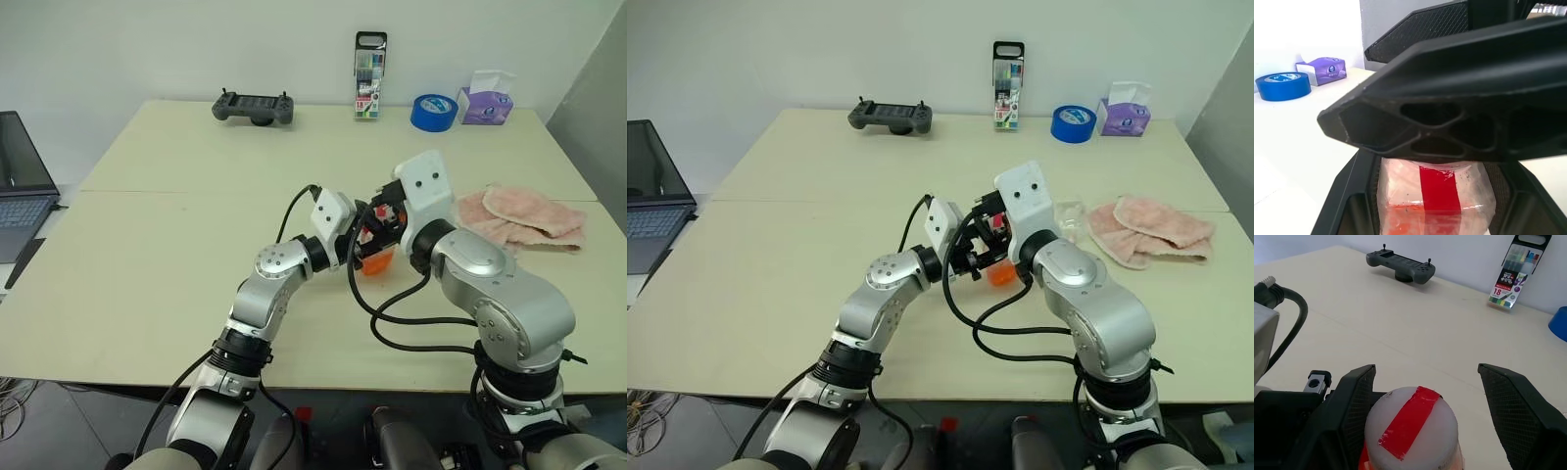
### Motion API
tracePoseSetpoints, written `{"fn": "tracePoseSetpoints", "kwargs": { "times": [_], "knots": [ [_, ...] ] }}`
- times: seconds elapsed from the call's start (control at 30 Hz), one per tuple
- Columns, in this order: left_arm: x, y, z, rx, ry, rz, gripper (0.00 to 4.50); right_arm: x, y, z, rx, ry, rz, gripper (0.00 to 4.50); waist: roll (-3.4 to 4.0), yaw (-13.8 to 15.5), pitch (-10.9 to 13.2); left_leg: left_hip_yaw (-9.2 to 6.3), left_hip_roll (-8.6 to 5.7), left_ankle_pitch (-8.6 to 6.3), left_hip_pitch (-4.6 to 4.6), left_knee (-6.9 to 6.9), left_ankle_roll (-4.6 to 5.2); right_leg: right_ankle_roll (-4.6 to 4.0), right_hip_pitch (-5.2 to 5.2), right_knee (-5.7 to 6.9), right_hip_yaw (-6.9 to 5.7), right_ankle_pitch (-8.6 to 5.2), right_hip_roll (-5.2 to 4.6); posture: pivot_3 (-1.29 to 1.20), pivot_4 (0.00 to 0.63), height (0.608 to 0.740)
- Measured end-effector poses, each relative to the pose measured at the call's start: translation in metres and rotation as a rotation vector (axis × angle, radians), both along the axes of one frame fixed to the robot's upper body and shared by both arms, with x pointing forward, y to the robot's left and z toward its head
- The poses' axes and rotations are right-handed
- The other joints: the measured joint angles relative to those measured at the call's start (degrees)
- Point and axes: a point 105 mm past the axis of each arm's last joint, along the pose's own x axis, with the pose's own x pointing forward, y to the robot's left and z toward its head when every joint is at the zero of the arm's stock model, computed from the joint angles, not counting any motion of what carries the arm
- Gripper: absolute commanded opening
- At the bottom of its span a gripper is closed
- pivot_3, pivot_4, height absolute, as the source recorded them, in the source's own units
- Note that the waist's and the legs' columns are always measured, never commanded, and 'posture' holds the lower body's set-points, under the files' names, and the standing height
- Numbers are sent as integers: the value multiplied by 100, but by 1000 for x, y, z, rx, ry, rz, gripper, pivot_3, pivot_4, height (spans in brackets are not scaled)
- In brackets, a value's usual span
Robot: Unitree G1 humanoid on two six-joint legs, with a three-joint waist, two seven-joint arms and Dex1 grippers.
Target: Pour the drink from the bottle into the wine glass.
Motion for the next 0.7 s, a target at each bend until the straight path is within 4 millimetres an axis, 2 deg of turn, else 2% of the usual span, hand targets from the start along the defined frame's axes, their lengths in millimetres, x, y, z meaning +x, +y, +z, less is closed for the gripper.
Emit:
{"fn": "tracePoseSetpoints", "kwargs": {
  "times": [0.33, 0.7],
  "knots": [
    [-2, -3, -1, 6, 3, -11, 2152, -2, -6, -4, 15, 13, -25, 3548, 0, -6, 0, -1, 2, 2, 4, 0, 2, 1, -2, 11, 0, -1, 6, 0, 150, 740],
    [-6, -11, -4, 19, 6, -39, 2152, -20, -21, -9, 8, 21, -34, 3548, 0, -5, 0, -1, 2, 2, 4, -1, 2, 18, -2, 11, -1, -12, 8, 0, 150, 740]
  ]
}}
